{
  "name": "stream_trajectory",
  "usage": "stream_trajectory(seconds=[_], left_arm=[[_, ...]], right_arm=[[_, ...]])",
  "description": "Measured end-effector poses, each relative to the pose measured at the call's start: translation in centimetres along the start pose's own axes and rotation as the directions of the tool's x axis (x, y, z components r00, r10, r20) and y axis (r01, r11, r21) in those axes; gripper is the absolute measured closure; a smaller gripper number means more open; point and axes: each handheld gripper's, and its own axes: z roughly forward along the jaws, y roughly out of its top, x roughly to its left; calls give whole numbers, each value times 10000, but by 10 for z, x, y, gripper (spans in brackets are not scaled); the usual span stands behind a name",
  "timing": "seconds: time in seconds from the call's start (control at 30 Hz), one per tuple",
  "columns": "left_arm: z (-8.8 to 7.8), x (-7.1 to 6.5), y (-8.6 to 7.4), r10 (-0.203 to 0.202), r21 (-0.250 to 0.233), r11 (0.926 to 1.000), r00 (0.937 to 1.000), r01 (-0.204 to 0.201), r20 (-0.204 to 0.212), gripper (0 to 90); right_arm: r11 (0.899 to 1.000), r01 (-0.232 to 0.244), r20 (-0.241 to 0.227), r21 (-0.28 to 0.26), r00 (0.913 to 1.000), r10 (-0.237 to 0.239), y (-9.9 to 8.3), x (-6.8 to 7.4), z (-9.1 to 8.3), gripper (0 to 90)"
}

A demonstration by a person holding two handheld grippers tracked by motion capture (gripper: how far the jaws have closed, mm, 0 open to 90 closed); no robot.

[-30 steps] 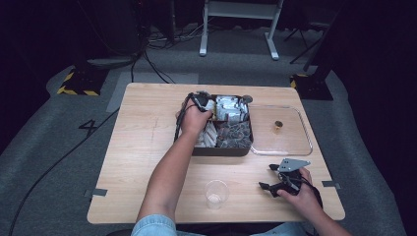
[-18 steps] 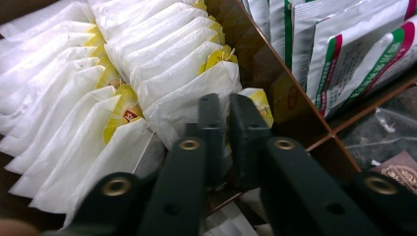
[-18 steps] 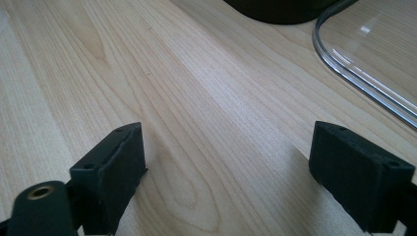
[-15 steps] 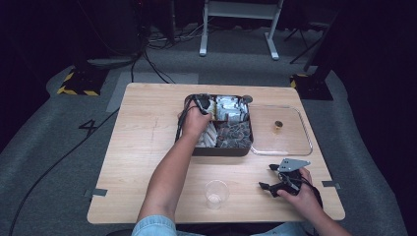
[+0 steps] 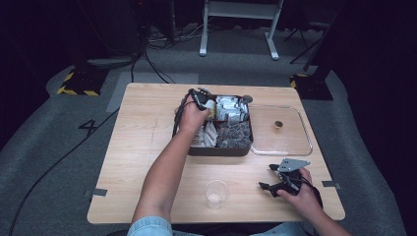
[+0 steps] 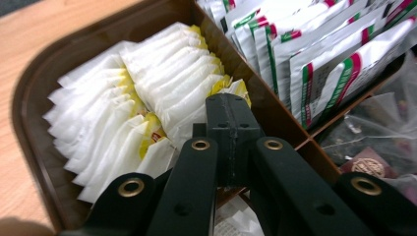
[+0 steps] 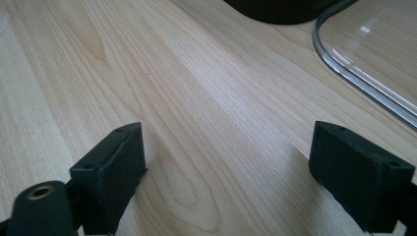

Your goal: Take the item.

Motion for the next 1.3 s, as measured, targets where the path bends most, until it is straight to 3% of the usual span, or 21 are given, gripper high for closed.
stream_trajectory(seconds=[0.47, 0.8, 1.07, 1.3], left_arm=[[-43, 0, 9, 339, -818, 9962, 9990, -314, 291, 900], [-78, -9, 5, 496, -1239, 9915, 9957, -397, 779, 900], [-108, -25, -6, 1063, -1687, 9820, 9869, -850, 1216, 900], [-139, -44, -21, 1599, -2091, 9703, 9712, -1218, 1764, 900]], right_arm=[[10000, -24, 6, 6, 10000, 24, 0, 0, 0, 138], [10000, -2, 33, -15, 10000, 2, 0, 1, 0, 143], [10000, -19, 35, -9, 10000, 19, 0, 1, 0, 144], [10000, -24, 30, -5, 10000, 24, 0, 1, 0, 144]])
